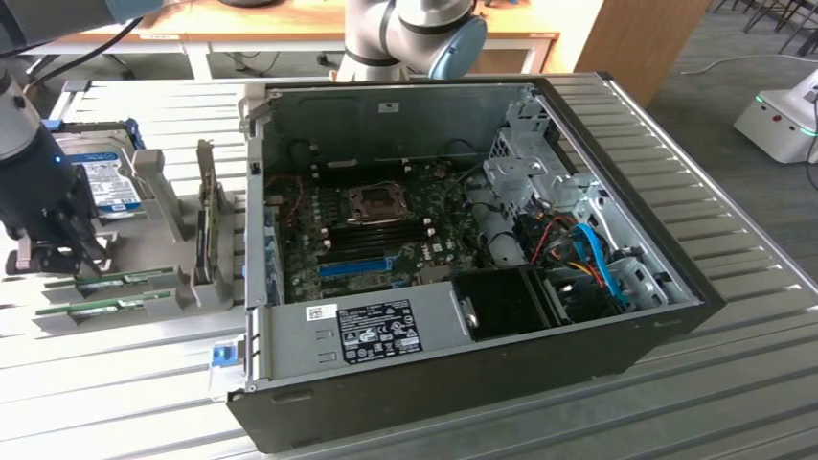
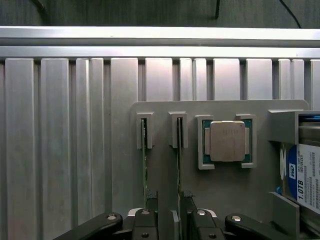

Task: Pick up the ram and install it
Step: 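Pick up the ram and move it above insertion slot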

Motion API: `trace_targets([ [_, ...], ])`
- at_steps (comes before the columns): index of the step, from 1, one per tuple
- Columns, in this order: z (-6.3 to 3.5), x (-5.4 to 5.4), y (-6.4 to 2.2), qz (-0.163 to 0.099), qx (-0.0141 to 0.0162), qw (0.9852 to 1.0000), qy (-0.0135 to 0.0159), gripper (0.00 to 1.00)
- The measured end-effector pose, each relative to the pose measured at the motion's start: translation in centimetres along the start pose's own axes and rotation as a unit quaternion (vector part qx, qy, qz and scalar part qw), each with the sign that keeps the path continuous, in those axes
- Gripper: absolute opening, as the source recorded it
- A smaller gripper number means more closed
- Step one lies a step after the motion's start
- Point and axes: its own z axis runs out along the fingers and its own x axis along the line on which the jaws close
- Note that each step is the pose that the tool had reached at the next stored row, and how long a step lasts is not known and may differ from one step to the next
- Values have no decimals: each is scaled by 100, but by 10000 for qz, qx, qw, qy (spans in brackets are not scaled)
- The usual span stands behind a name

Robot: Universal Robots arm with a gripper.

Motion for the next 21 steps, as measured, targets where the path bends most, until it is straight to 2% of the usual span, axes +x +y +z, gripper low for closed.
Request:
trace_targets([
  [11, 135, 4, -1, 0, 2, 10000, 0, 32],
  [21, 149, 5, -1, 1, 2, 10000, 0, 32],
])
